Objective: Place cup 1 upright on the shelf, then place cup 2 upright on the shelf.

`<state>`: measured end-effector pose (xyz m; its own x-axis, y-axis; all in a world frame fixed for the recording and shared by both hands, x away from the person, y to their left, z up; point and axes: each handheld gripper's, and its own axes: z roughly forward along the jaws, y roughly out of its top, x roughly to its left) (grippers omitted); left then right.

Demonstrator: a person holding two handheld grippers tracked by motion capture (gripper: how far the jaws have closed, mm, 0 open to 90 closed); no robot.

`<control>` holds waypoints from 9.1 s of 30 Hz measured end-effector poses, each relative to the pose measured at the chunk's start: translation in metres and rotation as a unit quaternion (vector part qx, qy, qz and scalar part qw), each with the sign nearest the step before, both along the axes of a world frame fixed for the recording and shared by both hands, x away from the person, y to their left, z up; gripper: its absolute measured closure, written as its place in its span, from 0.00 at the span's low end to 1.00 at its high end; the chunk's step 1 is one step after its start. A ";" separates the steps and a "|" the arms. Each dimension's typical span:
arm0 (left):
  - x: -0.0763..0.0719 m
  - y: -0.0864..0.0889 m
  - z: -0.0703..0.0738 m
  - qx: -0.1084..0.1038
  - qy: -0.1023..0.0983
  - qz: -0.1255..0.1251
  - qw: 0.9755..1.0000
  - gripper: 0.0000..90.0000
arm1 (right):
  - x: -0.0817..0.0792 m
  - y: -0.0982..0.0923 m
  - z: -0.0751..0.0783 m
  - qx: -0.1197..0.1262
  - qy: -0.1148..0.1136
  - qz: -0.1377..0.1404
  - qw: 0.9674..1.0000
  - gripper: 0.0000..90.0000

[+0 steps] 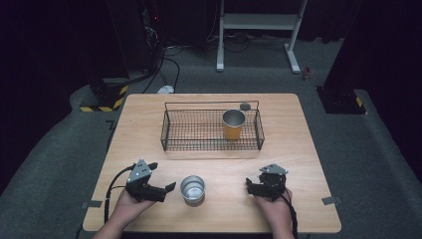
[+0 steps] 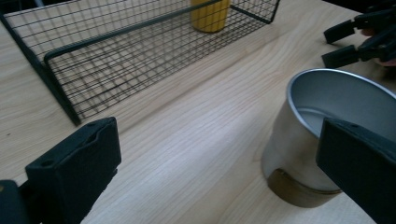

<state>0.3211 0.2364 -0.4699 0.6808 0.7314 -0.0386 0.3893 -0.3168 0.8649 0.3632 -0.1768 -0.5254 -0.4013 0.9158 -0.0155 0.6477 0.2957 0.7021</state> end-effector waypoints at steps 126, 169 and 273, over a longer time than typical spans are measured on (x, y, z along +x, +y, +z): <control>0.004 -0.002 -0.012 -0.050 -0.052 0.006 0.997 0.21 | -0.002 0.001 0.000 -0.001 -0.002 -0.011 1.000 0.13; 0.033 -0.024 0.018 -0.052 -0.028 0.048 0.997 0.21 | -0.002 0.001 0.000 0.001 -0.001 -0.011 1.000 0.13; 0.179 -0.070 0.037 -0.045 -0.020 0.137 0.989 0.21 | -0.004 -0.001 0.000 0.001 0.003 0.001 1.000 0.12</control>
